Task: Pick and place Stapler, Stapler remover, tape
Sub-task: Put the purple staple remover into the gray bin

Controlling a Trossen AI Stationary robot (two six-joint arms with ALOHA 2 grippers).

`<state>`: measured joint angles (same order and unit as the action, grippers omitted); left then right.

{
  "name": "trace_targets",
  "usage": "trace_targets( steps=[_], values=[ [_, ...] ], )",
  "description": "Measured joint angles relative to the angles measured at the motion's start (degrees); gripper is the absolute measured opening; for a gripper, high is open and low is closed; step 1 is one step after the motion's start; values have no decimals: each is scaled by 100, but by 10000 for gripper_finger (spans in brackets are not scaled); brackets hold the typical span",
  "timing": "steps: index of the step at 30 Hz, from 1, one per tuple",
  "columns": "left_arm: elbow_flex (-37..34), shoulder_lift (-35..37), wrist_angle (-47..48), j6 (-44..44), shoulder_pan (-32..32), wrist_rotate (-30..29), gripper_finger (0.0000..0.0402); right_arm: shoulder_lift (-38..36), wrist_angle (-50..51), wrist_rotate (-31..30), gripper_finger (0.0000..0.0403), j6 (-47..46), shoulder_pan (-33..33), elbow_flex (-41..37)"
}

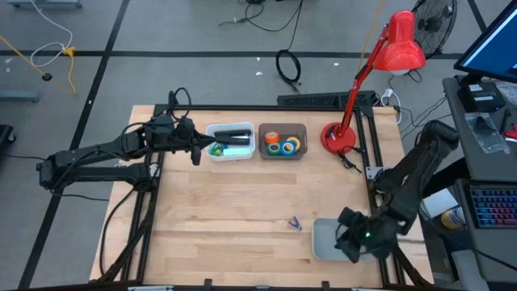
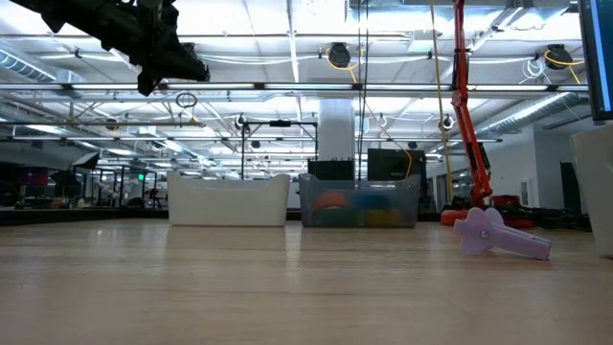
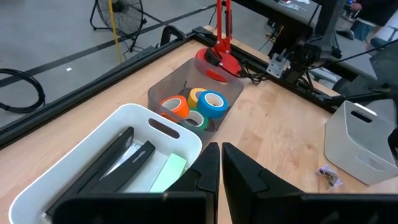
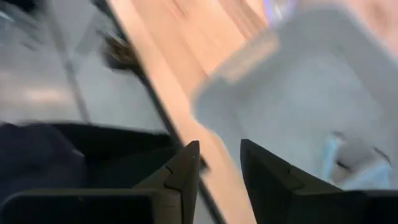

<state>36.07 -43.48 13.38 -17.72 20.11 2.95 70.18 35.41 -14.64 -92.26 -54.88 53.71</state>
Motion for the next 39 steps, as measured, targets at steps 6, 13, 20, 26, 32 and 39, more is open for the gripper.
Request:
trace_targets(
  steps=[6, 13, 20, 26, 32, 39],
  values=[
    [0, 0, -15, -37, 1, -1, 19, -848, -694, -1508, 90, 1006, 63, 0],
    [0, 0, -15, -44, -1, -2, 19, -1164, -1866, -2117, 72, 3798, 744, 4],
    [0, 0, -31, -61, 0, -3, 19, -896, -1758, 259, 70, 4795, 2415, 4],
    [0, 0, -34, -125, 0, -5, 19, -451, -1440, 2128, 70, 4952, 3442, 4],
    [0, 0, -39, -124, 0, -5, 19, 184, -1373, 3095, 56, 5184, 3904, 4],
    [0, 0, -39, -121, 1, -5, 19, 967, -1428, 3501, 60, 5107, 4337, 7]
  ],
)
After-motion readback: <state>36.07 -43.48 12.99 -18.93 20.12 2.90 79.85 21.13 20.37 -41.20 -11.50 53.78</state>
